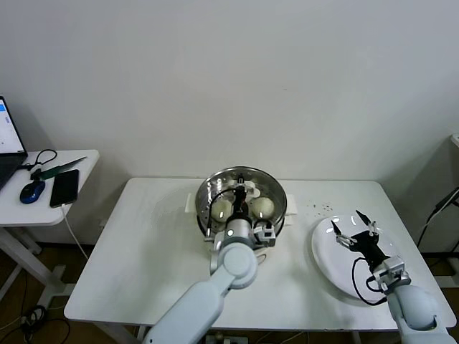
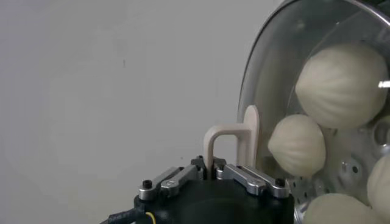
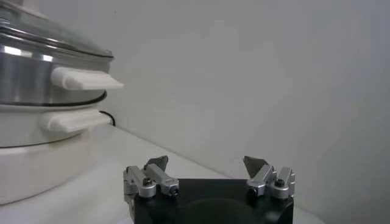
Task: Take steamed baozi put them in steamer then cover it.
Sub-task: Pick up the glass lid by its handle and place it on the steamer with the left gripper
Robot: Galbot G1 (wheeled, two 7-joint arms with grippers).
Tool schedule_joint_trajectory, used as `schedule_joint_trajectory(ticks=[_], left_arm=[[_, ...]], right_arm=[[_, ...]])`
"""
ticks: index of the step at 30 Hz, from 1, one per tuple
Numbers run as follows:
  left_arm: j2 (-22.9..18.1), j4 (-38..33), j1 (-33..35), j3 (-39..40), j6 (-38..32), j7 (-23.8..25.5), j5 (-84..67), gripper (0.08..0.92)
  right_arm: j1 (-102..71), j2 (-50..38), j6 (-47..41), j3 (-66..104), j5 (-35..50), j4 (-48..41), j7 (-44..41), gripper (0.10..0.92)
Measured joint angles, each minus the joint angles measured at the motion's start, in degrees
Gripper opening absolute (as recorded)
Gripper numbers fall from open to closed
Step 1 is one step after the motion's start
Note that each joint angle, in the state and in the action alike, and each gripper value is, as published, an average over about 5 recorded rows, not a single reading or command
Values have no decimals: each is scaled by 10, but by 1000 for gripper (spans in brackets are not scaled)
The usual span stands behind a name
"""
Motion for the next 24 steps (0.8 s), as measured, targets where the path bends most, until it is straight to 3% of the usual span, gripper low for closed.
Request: schedule_joint_trajectory(ticks=[24], left_arm=[[6, 2, 3, 8, 0, -9, -16, 156]], right_arm=[[12, 0, 0, -9, -1, -5, -1, 823]])
